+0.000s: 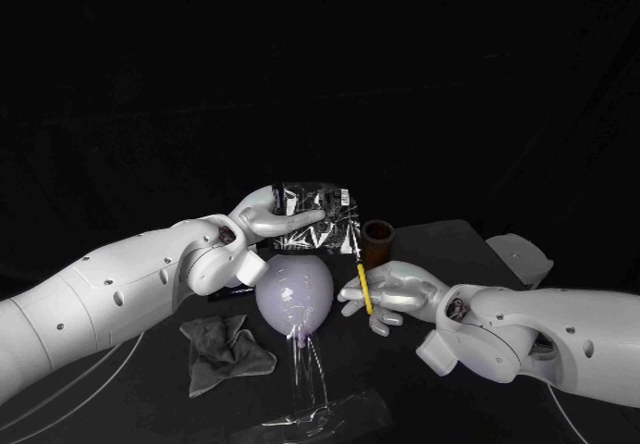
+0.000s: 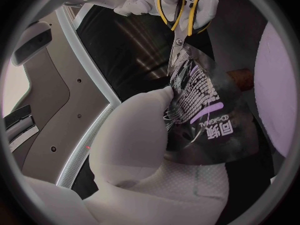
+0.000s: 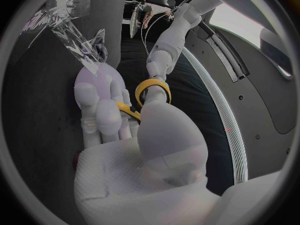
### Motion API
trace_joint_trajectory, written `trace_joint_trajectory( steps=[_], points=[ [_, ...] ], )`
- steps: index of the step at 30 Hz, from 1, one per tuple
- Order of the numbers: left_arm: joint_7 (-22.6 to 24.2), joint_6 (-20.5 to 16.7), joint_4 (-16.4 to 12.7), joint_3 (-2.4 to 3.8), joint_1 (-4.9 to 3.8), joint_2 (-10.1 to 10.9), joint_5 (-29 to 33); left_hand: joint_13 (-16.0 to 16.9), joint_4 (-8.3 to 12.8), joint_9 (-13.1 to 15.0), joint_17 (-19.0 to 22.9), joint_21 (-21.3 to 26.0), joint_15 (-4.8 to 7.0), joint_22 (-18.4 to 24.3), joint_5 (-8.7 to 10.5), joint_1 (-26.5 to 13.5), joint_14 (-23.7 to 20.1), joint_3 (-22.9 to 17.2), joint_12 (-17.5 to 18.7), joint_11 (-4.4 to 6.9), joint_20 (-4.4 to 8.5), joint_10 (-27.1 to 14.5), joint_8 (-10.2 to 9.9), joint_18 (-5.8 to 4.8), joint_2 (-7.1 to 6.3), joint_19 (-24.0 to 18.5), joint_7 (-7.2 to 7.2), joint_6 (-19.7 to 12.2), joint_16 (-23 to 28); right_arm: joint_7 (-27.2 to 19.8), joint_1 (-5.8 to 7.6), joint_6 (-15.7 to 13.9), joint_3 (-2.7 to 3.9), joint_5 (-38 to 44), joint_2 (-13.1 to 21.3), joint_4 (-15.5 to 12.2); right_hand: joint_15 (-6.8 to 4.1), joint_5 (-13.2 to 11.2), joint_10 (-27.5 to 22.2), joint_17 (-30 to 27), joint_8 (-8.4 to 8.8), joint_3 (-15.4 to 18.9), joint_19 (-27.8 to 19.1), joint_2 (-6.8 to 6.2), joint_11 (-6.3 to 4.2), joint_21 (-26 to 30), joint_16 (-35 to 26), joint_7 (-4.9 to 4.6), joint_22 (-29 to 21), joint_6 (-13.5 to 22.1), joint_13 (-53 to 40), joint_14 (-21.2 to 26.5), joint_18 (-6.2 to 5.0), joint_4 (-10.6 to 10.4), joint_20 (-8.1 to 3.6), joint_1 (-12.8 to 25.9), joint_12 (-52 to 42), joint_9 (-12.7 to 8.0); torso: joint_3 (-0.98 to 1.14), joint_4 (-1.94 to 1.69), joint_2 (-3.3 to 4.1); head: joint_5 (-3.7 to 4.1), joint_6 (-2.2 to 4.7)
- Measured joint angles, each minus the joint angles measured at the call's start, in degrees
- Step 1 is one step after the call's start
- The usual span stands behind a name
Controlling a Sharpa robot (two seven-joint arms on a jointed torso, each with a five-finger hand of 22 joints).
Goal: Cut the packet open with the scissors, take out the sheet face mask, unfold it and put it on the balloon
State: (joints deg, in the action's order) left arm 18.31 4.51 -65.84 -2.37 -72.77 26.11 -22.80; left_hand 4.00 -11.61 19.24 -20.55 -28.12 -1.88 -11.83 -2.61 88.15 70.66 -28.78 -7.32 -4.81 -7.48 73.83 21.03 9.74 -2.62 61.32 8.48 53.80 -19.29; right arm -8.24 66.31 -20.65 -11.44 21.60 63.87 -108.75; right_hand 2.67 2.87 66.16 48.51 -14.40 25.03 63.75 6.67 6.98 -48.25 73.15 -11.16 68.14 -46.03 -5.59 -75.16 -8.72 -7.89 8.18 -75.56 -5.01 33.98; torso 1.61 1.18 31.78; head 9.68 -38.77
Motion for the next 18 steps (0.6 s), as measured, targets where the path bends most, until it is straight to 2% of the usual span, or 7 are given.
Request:
trace_joint_trajectory(
  steps=[1,3,5,7,10,13,18],
  points=[
    [0.0,0.0,0.0,0.00,0.00,0.0,0.0,0.0,0.0,0.0,0.0,0.0,0.00,0.0,0.00,0.0,0.0,0.0,0.0,0.00,0.00,0.0,0.0,0.00,0.00,0.0,-0.07,-0.1,0.0,-0.1,0.00,-0.1,0.00,0.0,0.0,0.0,0.18,0.0,-0.8,-0.4,0.36,0.0,-0.2,-0.26,0.38,0.4,-0.1,-0.30,-0.2,0.7,0.3,0.2,0.04,0.0,0.25,0.3,0.4,-0.1,0.00,0.00,0.00,0.00,0.03],
    [0.0,-0.1,0.0,0.00,0.00,0.0,0.0,0.0,0.0,0.0,0.0,0.0,0.00,0.0,0.10,0.0,0.0,0.0,0.0,0.00,0.00,0.0,0.0,0.00,0.02,0.0,-0.07,-0.1,0.0,-0.2,0.00,-0.3,0.00,0.0,0.0,-0.1,0.79,0.0,-2.7,-1.4,1.22,0.0,-1.3,-0.48,0.99,1.5,-0.4,-0.30,-0.7,2.3,0.8,1.0,0.32,0.0,0.61,0.5,0.9,-0.5,0.00,0.00,0.01,0.00,0.09],
    [0.0,-0.1,-0.1,0.00,0.00,0.0,0.0,0.0,0.0,0.0,0.0,0.0,0.00,0.0,0.12,0.1,0.0,0.0,0.0,0.00,0.00,0.0,0.0,-0.02,0.06,0.0,-0.07,-0.1,0.0,-0.5,0.02,-0.6,0.00,-0.1,-0.1,-0.2,1.62,0.0,-5.3,-3.1,2.13,0.0,-2.9,-0.88,1.84,3.4,-1.3,-0.15,-1.7,4.2,1.5,2.0,0.33,0.0,1.07,0.9,0.9,-0.9,0.00,0.01,0.01,0.00,0.18],
    [0.0,-0.1,-0.1,-0.02,0.00,0.0,0.0,0.0,0.0,0.0,0.0,0.0,-0.01,0.0,0.19,0.1,0.0,0.0,0.0,0.00,0.00,0.0,0.0,-0.03,0.12,0.0,-0.08,-0.1,0.0,-0.7,0.04,-1.0,0.00,-0.2,-0.1,-0.2,1.93,0.0,-6.7,-4.8,2.37,0.0,-4.4,-1.21,2.42,5.2,-2.1,0.12,-2.6,5.2,1.9,3.4,0.31,0.0,1.54,1.2,1.1,-1.2,0.00,0.02,0.01,0.03,0.27],
    [0.0,0.0,-0.2,-0.04,0.03,0.0,0.0,0.0,0.0,0.0,0.0,0.0,-0.01,0.0,0.22,0.1,0.0,0.0,0.0,0.00,0.00,0.0,0.0,-0.04,0.13,0.0,-0.08,-0.1,0.0,-1.1,0.04,-1.5,0.04,-0.4,-0.3,-0.1,2.57,0.0,-9.4,-7.9,3.12,0.0,-6.6,-1.92,3.11,7.8,-3.4,0.44,-4.0,7.3,2.0,5.7,-0.64,0.0,2.29,1.9,1.3,-1.8,0.00,0.03,0.01,0.08,0.37],
    [0.0,0.0,-0.3,-0.04,0.03,0.1,-0.1,0.0,0.2,0.0,0.0,0.0,-0.01,0.0,0.15,0.2,0.0,-0.2,0.0,-0.01,0.00,0.0,-0.1,-0.05,0.15,0.0,-0.08,-0.1,0.0,-1.5,0.05,-2.0,0.04,-0.6,-0.5,0.0,2.96,0.0,-10.0,-8.8,3.12,0.0,-6.8,-1.91,3.49,8.0,-3.6,0.73,-4.3,7.8,2.0,6.2,-0.65,0.0,2.48,1.9,1.3,-1.9,0.01,0.02,0.01,0.14,0.50],
    [0.3,0.0,-0.4,-0.04,0.03,0.2,-0.4,0.0,0.2,0.0,0.0,0.0,-0.02,0.0,0.00,0.2,0.0,-0.2,0.0,-0.01,0.00,0.0,0.2,-0.07,0.15,0.0,-0.09,-0.1,0.0,-1.8,0.05,-2.3,0.04,-1.0,-0.7,0.2,2.85,0.0,-10.6,-9.3,3.12,-0.1,-7.1,-2.22,3.49,8.0,-3.6,0.74,-4.4,8.2,2.0,6.7,-0.65,-0.4,2.80,2.2,1.3,-2.0,0.02,0.00,0.01,0.17,0.55]
  ],
)
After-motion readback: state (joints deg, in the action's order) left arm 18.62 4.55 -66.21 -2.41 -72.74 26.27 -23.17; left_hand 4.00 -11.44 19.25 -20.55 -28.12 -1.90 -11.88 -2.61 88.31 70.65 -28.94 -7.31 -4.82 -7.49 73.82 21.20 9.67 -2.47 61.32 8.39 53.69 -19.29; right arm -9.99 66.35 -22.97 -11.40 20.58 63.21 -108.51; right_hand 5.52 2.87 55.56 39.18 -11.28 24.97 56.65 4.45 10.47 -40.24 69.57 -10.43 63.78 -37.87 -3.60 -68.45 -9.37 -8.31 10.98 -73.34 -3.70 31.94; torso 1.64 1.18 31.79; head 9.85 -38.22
